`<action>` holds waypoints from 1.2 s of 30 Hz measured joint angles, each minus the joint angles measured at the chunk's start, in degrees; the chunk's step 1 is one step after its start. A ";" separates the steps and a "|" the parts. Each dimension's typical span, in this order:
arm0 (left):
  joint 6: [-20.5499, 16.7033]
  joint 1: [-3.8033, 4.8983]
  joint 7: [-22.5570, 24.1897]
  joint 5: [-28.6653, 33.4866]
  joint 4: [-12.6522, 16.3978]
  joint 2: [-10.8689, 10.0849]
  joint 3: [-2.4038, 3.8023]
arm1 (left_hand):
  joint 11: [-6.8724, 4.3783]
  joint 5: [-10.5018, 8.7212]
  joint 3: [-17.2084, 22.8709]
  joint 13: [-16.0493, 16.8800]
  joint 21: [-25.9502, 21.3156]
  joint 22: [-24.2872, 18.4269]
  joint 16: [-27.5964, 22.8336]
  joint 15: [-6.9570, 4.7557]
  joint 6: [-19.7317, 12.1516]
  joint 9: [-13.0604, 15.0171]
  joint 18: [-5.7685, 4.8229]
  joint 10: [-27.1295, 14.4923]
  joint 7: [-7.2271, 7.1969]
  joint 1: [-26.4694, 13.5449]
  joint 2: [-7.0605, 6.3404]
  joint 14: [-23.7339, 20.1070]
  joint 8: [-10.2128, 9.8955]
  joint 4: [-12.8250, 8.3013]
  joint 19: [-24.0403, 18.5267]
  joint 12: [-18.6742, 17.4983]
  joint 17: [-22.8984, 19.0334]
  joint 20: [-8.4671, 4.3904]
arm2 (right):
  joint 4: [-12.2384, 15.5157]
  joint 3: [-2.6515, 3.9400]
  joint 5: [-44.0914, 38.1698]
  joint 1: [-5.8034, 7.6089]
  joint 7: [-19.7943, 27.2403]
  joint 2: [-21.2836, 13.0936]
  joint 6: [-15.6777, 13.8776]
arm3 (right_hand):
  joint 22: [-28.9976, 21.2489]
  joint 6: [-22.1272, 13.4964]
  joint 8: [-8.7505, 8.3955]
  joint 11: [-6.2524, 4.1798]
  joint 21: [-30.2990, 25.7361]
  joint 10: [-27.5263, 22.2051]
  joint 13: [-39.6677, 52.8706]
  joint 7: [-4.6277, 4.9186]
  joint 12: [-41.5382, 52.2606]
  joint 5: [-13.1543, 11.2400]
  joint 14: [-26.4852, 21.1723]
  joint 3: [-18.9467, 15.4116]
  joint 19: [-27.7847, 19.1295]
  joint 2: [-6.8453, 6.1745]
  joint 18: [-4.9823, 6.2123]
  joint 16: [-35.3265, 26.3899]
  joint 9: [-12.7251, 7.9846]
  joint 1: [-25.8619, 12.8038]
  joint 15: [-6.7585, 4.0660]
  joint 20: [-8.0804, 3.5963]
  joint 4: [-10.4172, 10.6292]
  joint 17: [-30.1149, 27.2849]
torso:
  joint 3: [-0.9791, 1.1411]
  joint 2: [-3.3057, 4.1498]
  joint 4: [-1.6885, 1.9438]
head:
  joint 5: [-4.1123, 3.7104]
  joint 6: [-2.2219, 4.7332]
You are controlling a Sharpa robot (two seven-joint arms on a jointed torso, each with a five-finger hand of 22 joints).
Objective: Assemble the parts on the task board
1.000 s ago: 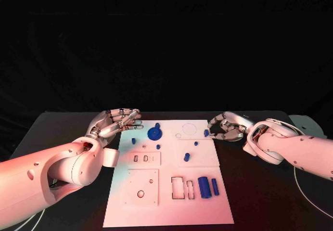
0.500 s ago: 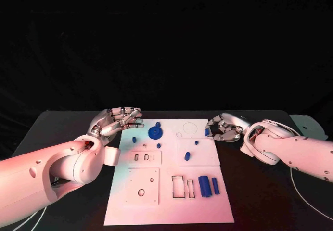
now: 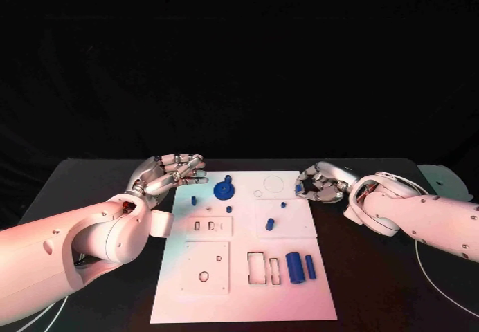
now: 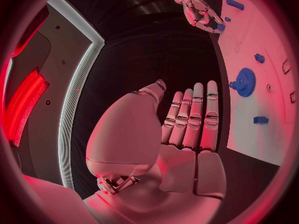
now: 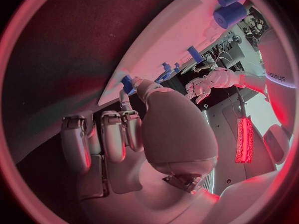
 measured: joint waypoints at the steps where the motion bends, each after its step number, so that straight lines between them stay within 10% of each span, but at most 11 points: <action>1: 0.01 0.00 -0.01 0.00 -0.01 0.00 0.00 | 0.00 0.00 0.00 0.00 0.00 0.00 0.00 0.00 0.00 0.00 0.00 0.00 0.00 0.00 0.00 0.00 0.00 0.00 0.00 0.00 0.00 0.00 | -0.04 0.00 0.01 0.00 -0.03 0.05 -0.02 | 0.00 0.00 0.00 0.00 0.00 0.00 0.00 0.00 0.00 0.00 0.09 0.00 0.00 0.00 0.00 0.00 0.00 0.00 -0.08 0.00 0.00 0.00 | 0.00 0.00 0.00 | 0.01 0.01; 36: 0.41 0.00 -0.38 0.00 -0.10 -0.01 -0.01 | 0.00 0.00 -0.01 0.00 -0.23 0.01 0.02 0.00 0.00 0.00 0.00 0.00 0.00 0.00 0.00 0.00 0.00 0.01 0.00 0.01 0.03 0.00 | 1.97 0.07 0.23 -0.01 -1.15 0.07 -5.65 | -0.02 4.77 3.14 -2.16 0.00 0.10 0.03 -1.40 1.31 -0.75 -0.04 1.90 0.00 2.31 0.00 0.00 0.79 -1.27 -1.23 -1.22 -1.21 -0.02 | 0.02 0.00 -0.01 | -0.10 -0.37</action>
